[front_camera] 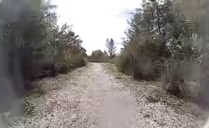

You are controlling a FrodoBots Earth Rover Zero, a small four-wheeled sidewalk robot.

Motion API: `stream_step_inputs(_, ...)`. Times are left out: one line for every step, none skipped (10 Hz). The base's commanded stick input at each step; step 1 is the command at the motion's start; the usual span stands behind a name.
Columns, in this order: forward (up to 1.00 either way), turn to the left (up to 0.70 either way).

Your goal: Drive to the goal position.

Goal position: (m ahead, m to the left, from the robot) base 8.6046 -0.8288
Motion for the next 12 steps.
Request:
stream_step_inputs(0.85, 0.0)
stream_step_inputs(0.85, 0.0)
stream_step_inputs(0.85, 0.0)
stream_step_inputs(0.85, 0.0)
stream_step_inputs(0.85, 0.0)
stream_step_inputs(0.85, 0.0)
stream_step_inputs(0.85, 0.0)
stream_step_inputs(0.85, 0.0)
stream_step_inputs(0.85, 0.0)
stream_step_inputs(0.85, 0.0)
stream_step_inputs(0.85, 0.0)
stream_step_inputs(0.85, 0.0)
